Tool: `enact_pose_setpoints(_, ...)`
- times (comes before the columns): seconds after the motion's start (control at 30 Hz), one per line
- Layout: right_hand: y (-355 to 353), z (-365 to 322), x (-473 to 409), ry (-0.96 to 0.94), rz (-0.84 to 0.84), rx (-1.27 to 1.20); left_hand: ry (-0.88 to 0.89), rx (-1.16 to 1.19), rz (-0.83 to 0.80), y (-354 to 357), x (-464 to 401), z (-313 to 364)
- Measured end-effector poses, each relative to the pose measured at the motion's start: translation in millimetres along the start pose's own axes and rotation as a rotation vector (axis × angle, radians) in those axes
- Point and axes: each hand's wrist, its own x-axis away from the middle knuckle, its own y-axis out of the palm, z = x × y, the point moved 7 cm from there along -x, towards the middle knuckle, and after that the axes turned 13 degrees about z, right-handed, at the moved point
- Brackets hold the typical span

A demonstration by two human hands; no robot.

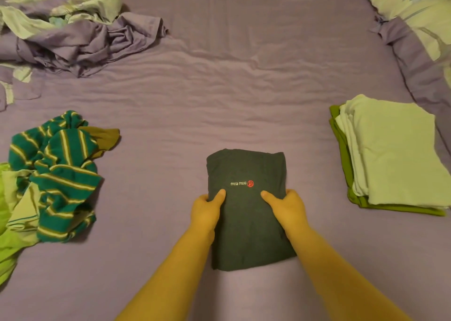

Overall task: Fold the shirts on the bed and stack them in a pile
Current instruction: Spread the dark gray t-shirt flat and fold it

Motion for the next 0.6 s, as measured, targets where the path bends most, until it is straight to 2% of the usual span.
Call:
enact_pose_setpoints(0.1, -1, -12, 4, -0.018, -0.128, -0.131, -0.142, 0.116, -0.128, 8, 12, 1)
enact_pose_setpoints(0.2, -17, -31, 7, -0.148, -0.186, -0.155, -0.107, 0.181, -0.197, 16, 25, 14)
enact_pose_setpoints(0.43, -96, -73, -22, -0.319, -0.124, -0.131, 0.097, 0.073, -0.305, 59, 68, 67)
enact_pose_setpoints(0.6, -177, -95, -50, -0.406, -0.044, -0.134, 0.156, 0.069, -0.433, 123, 114, 102)
